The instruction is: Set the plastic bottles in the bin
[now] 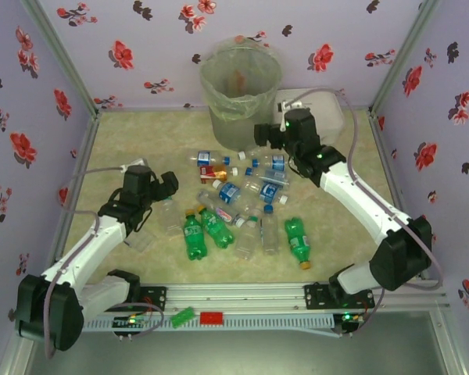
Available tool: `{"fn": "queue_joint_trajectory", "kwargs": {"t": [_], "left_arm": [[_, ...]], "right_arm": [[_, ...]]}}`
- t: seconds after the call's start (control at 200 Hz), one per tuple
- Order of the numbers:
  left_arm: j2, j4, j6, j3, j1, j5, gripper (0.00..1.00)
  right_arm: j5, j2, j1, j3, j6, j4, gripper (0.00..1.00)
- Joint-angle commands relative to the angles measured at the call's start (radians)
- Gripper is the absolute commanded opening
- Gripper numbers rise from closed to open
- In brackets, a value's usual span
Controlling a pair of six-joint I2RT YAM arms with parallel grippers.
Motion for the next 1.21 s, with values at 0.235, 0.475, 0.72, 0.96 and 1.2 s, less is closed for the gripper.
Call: {"fn": "queue_joint_trajectory", "kwargs": {"t": [0.235, 0.475, 0.72, 0.96, 1.2], "left_arm": [[-0.026, -0.123, -0.107, -0.033, -0.073, 0.023, 1.00], [0.031, -0.199, -0.214, -0.061, -0.160, 0.007, 0.99], [0.093, -0.196, -0.244, -0.072, -0.203, -0.042, 1.00], [0.181, -0.123, -0.233, -0.085, -0.196, -0.070, 0.99], [0.238, -0.104, -0.226, -0.084, -0.190, -0.073, 0.97]], "right_arm": [[0.309, -0.019, -0.070, -0.169, 0.202, -0.049, 1.00], [0.168, -0.001, -0.122, -0.236, 0.275, 0.058, 1.00], [0.114, 0.023, -0.123, -0.253, 0.298, 0.095, 1.00], [0.075, 0.025, -0.123, -0.273, 0.321, 0.117, 1.00], [0.090, -0.002, -0.123, -0.307, 0.330, 0.138, 1.00]]}}
